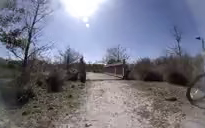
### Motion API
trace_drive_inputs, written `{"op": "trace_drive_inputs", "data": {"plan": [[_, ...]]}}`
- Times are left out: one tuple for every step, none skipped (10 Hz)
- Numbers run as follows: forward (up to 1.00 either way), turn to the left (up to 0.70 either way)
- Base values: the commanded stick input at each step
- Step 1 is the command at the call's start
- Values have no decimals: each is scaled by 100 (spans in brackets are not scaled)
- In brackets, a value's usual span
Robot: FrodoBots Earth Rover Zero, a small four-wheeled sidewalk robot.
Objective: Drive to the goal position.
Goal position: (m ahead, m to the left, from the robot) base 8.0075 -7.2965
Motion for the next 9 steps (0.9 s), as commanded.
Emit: {"op": "trace_drive_inputs", "data": {"plan": [[50, 0], [50, 0], [50, 0], [50, 0], [50, 0], [50, 0], [50, 0], [50, 0], [50, 0]]}}
